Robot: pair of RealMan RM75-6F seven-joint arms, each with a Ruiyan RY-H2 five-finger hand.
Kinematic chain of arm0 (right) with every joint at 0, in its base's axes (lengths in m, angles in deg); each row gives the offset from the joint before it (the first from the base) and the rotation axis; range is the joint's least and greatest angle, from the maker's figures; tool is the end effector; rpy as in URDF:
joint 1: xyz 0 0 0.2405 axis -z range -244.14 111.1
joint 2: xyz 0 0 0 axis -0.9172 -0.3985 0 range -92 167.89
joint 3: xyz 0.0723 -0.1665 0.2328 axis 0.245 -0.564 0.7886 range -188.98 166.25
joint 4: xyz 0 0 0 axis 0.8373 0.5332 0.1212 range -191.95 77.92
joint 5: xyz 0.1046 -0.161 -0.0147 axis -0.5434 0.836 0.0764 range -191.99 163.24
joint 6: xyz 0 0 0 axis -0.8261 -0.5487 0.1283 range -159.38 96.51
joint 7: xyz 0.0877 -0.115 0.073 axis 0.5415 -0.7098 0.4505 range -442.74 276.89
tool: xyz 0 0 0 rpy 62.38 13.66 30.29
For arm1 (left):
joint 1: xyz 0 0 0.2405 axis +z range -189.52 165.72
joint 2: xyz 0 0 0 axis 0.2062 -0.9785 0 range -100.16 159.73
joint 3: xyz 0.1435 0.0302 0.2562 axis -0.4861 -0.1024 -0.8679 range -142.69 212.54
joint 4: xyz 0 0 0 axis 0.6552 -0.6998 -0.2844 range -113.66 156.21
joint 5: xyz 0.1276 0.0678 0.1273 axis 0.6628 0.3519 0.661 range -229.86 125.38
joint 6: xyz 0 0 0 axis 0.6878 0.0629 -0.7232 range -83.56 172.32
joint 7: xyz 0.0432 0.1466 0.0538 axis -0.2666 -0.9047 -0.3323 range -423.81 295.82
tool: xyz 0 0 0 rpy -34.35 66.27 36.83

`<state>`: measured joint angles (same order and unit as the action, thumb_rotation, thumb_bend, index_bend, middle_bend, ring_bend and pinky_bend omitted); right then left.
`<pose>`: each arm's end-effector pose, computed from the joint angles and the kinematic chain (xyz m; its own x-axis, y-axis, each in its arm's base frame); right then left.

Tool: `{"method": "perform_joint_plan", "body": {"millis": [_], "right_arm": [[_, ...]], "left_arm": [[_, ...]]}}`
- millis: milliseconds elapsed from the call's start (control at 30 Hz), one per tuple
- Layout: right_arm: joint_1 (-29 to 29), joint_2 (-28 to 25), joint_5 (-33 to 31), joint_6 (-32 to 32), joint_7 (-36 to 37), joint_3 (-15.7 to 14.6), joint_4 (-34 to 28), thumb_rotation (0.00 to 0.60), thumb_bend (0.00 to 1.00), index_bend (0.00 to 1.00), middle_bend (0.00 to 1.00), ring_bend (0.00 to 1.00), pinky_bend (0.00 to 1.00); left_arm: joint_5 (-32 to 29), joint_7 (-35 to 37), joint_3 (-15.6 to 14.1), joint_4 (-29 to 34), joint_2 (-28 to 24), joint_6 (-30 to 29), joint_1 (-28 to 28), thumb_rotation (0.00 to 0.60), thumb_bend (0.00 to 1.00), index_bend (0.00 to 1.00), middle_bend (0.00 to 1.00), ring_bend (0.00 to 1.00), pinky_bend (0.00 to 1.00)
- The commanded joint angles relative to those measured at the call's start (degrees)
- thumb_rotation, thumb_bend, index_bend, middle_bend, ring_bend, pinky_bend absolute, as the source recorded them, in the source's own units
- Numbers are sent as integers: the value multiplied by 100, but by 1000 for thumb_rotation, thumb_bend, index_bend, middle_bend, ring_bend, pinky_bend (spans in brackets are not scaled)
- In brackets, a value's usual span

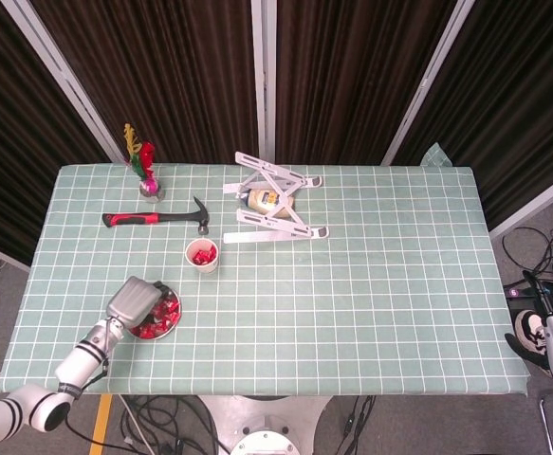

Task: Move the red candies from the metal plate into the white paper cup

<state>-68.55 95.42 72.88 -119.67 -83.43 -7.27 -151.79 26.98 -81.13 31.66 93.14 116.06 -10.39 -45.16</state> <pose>-0.3348 -0.1875 0.2381 0.4700 0.0567 0.8808 -0.8825 0.0109 0.4702 -0.2920 0.3288 -0.0035 0.7338 0.2776 0.6201 0.6682 -0.4603 -0.5846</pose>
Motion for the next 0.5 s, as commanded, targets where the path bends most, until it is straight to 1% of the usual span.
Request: {"method": "perform_joint_plan", "body": {"millis": [33,300,500], "right_arm": [[5,-1,5,-9,-11,-3,-4,600,101,84,306,172,451],[-1,-11,-11,0,-30,7,-25,600,101,84,306,173,452],[-8,-9,-7,13,-26,5,-25,600,101,84,306,173,452]], "left_arm": [[-15,24,7,-53,37,50,9,600,259,472,504,946,1000],[79,325,49,-305,192,33,47,600,310,550,561,949,1000],[189,504,51,-456,258,-35,86,600,347,606,628,956,1000]]}}
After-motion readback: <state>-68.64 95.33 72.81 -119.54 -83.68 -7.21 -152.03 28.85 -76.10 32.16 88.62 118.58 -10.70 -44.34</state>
